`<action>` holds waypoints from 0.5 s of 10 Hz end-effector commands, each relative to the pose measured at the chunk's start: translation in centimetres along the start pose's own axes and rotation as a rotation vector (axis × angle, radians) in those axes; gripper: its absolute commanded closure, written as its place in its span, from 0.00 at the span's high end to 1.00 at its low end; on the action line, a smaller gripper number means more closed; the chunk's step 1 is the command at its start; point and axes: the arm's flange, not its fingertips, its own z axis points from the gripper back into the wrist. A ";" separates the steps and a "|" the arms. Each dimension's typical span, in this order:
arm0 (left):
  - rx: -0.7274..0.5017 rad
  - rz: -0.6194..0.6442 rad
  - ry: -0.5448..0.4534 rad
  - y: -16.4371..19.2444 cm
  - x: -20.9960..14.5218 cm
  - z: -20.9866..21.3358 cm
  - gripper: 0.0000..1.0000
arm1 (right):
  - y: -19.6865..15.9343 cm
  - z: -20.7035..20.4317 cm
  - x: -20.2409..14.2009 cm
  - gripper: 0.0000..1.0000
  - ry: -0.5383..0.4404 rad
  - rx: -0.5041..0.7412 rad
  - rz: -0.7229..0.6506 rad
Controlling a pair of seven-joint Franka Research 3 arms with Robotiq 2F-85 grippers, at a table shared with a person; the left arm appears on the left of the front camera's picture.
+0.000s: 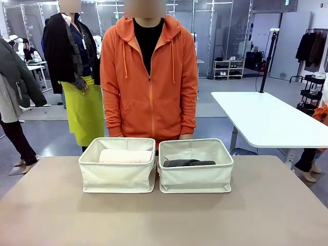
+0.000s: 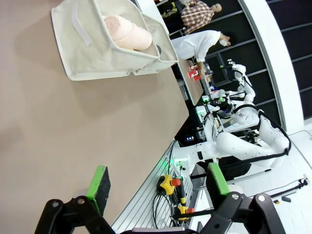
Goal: Divide the towels into two baskets.
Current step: Pick up one hotel-folded towel from the bottom of the table and place it in the Fabric basket indicated by the person.
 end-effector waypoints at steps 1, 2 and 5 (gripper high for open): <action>-0.005 -0.002 -0.010 -0.3 -0.1 0.2 1.00 | 1.1 -1.0 1.1 1.00 0.009 0.003 -0.019; -0.005 -0.002 -0.010 -0.3 -0.1 0.2 1.00 | 1.1 -1.0 1.1 1.00 0.009 0.003 -0.019; -0.005 -0.002 -0.010 -0.3 -0.1 0.2 1.00 | 1.1 -1.0 1.1 1.00 0.009 0.003 -0.019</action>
